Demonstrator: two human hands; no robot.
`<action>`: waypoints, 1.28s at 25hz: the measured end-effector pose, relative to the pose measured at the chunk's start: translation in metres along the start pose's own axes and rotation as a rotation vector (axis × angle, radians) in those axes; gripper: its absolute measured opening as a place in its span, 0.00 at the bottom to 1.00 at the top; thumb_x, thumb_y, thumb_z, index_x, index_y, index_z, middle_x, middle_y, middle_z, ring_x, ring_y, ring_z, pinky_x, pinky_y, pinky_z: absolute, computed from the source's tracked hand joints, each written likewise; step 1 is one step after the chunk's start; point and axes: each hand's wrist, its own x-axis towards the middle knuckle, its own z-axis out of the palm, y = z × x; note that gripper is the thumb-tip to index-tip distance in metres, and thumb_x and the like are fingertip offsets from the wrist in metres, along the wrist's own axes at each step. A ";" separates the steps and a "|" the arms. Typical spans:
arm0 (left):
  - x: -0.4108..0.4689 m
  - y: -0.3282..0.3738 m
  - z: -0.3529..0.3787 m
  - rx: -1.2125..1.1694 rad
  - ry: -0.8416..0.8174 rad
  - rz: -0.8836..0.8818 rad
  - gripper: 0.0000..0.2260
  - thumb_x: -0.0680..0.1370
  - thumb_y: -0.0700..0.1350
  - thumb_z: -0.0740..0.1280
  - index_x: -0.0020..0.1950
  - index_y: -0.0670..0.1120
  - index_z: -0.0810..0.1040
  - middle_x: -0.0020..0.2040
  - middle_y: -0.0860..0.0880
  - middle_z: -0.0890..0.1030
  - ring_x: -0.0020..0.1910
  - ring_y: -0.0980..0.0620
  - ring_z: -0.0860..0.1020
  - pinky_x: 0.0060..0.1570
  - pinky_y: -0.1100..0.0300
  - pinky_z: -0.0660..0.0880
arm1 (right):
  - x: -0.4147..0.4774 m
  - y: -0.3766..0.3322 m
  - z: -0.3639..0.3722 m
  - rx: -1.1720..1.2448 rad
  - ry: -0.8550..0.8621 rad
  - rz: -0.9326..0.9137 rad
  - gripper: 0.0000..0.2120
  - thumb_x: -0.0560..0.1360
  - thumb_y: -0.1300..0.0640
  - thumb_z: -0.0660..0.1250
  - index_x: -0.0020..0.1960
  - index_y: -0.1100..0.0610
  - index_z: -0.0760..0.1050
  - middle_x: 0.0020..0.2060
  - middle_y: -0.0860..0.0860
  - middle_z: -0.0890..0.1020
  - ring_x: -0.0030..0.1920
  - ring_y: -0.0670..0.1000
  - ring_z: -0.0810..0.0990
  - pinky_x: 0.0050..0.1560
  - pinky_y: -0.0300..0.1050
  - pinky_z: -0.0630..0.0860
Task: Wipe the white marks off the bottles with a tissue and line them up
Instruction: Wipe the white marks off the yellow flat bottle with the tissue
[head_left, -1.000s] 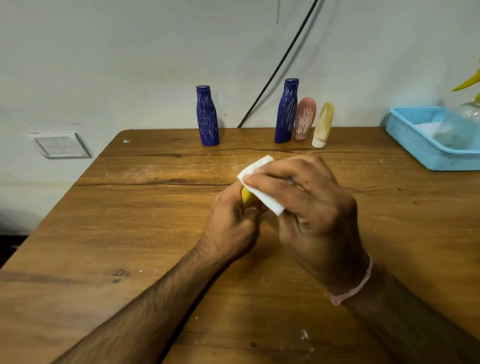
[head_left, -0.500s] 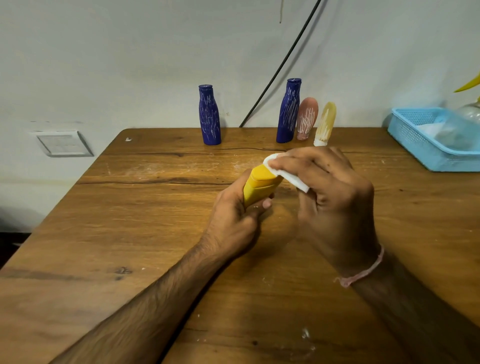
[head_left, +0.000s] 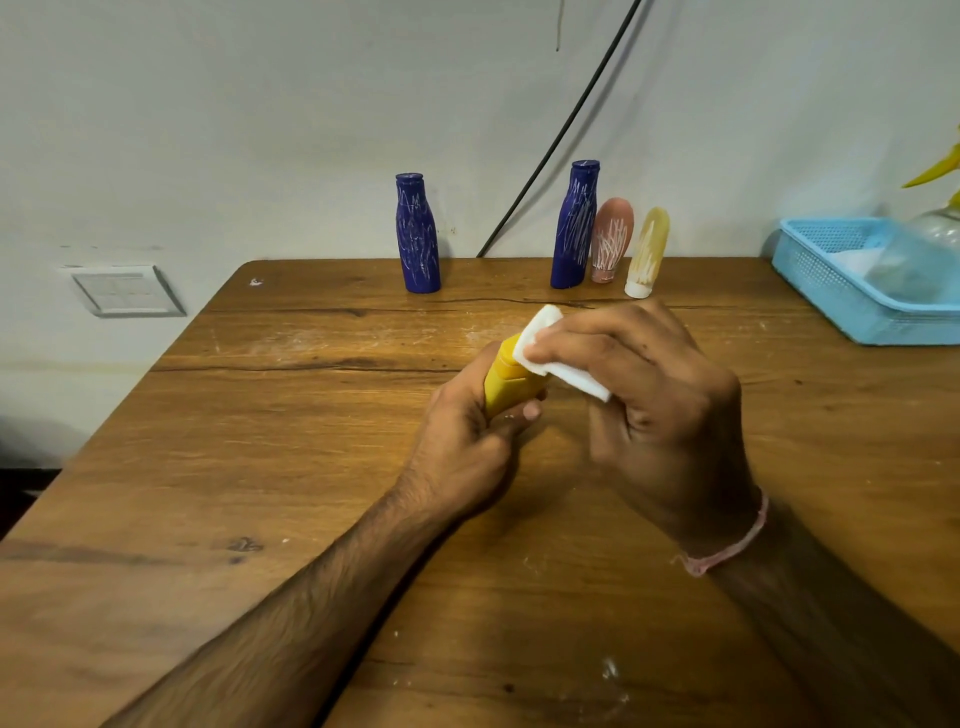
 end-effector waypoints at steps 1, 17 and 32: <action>0.000 0.001 0.000 0.000 0.001 0.000 0.16 0.76 0.41 0.70 0.62 0.54 0.78 0.52 0.53 0.85 0.53 0.52 0.83 0.54 0.52 0.80 | 0.000 0.001 0.001 -0.013 0.015 0.024 0.14 0.75 0.72 0.70 0.60 0.64 0.82 0.55 0.58 0.84 0.57 0.57 0.81 0.59 0.45 0.78; 0.002 0.009 -0.011 -0.335 0.206 -0.305 0.26 0.71 0.44 0.75 0.66 0.54 0.70 0.57 0.49 0.86 0.58 0.49 0.84 0.54 0.48 0.82 | -0.030 0.026 0.038 0.707 0.328 1.132 0.12 0.80 0.65 0.67 0.48 0.49 0.82 0.48 0.47 0.85 0.51 0.49 0.84 0.43 0.36 0.80; 0.042 -0.017 -0.056 -0.059 0.389 -0.373 0.26 0.74 0.42 0.76 0.68 0.55 0.69 0.59 0.54 0.79 0.58 0.54 0.78 0.57 0.52 0.78 | -0.032 0.036 0.042 0.803 0.231 1.266 0.09 0.81 0.61 0.67 0.49 0.48 0.82 0.51 0.52 0.85 0.52 0.53 0.84 0.49 0.52 0.84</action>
